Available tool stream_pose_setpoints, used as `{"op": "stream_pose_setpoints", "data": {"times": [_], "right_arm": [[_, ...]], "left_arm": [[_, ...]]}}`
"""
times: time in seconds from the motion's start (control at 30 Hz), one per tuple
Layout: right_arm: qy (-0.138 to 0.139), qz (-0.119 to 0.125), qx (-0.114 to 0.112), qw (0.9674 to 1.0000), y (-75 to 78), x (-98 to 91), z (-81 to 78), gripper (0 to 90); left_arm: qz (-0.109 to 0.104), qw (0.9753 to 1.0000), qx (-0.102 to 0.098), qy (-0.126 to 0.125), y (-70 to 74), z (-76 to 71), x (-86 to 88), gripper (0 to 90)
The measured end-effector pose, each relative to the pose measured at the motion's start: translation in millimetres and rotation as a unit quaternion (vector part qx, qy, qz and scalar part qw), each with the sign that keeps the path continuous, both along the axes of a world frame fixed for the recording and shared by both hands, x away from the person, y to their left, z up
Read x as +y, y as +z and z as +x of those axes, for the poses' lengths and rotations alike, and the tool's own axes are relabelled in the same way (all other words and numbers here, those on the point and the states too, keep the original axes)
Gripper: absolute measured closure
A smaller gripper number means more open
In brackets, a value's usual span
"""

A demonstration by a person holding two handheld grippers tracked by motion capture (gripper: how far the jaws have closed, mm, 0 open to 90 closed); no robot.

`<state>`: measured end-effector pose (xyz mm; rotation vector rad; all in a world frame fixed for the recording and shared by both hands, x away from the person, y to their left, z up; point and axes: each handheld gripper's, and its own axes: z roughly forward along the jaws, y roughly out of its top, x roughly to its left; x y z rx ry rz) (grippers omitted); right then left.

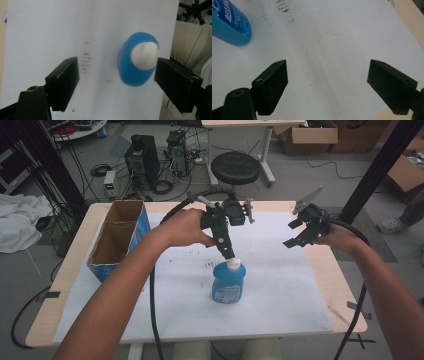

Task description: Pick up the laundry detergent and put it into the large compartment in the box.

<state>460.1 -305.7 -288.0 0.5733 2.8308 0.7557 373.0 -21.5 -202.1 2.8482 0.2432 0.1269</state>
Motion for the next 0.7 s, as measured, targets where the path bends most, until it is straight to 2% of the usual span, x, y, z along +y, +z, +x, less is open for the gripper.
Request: {"op": "stream_pose_setpoints", "data": {"times": [0.33,0.4,0.5,0.7], "right_arm": [[0.003,-0.003,0.002,1.0000,-1.6,1.6,-0.9,16.4],[0.002,-0.002,0.002,1.0000,-1.5,1.6,-0.8,16.4],[0.000,-0.002,0.002,1.0000,-1.6,1.7,-0.7,16.4],[0.001,-0.003,0.003,1.0000,-1.6,3.0,-1.5,16.4]], "left_arm": [[0.008,0.9995,0.008,-0.028,-8.9,-11.2,-8.7,20.8],[0.013,0.9991,0.003,-0.039,-9.8,-12.6,-10.0,20.8],[0.007,0.9989,0.006,-0.045,-11.0,-15.0,-11.3,20.8],[0.011,0.9984,0.006,-0.055,-18.7,-19.0,-14.5,20.9]]}}
